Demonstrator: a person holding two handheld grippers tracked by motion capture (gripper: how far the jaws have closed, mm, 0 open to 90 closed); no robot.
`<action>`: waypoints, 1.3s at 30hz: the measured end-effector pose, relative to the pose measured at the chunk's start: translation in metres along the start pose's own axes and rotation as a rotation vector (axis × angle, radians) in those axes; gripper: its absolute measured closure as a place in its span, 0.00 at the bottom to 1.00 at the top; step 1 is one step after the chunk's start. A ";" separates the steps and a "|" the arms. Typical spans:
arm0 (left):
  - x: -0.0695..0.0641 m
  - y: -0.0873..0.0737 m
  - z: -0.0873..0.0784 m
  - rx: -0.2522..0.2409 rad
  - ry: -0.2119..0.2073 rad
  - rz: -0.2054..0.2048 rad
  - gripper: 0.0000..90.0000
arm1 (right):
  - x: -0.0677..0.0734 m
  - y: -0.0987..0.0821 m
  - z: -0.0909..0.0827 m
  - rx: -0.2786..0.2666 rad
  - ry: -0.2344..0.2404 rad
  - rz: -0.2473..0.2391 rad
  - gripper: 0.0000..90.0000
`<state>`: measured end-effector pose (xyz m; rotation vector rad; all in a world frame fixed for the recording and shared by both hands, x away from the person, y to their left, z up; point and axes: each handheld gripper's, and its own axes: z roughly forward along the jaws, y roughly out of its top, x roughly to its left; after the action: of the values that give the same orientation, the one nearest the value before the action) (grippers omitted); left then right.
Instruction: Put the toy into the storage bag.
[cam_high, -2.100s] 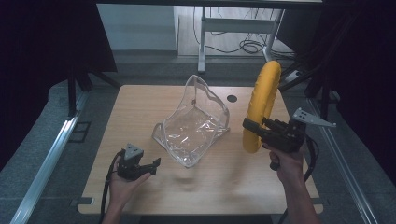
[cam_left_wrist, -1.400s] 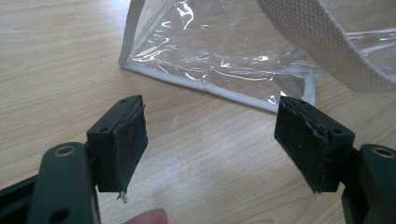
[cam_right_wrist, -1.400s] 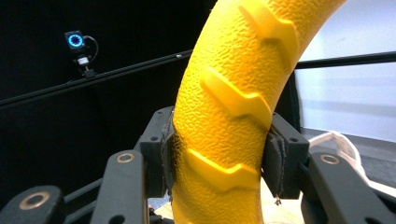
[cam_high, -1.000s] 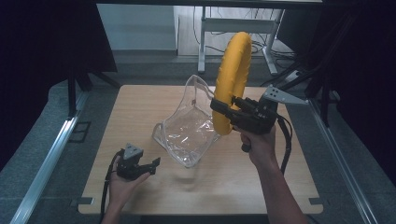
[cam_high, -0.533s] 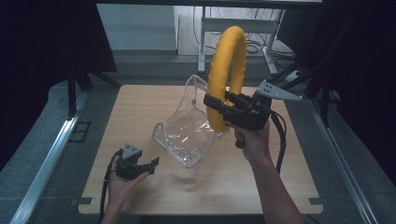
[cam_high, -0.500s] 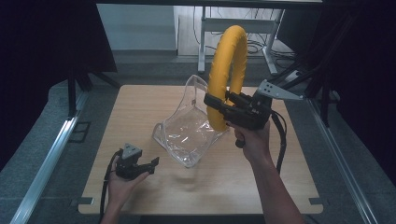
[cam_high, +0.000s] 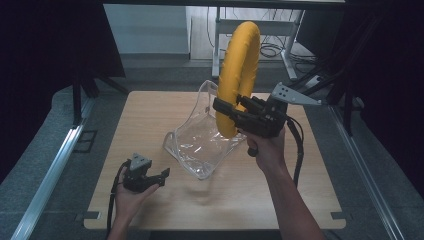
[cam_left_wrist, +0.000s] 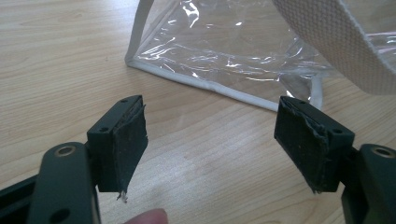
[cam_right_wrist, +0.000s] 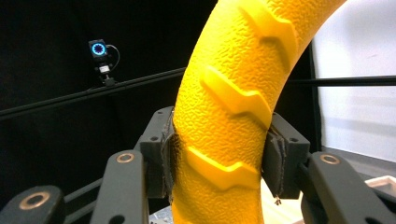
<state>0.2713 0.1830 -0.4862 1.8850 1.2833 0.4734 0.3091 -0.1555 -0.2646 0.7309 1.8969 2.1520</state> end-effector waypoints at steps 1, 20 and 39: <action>0.000 0.000 0.000 0.000 0.001 -0.001 0.28 | 0.001 0.000 0.001 0.000 0.004 0.000 0.57; 0.001 0.000 0.000 0.000 0.005 0.002 0.28 | 0.011 -0.015 0.030 0.033 0.072 0.018 0.57; 0.000 -0.001 0.000 0.001 0.001 0.002 0.28 | 0.012 -0.038 0.043 0.070 0.109 0.053 0.57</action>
<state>0.2713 0.1831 -0.4870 1.8879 1.2827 0.4750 0.3117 -0.1055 -0.2957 0.6976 2.0389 2.2093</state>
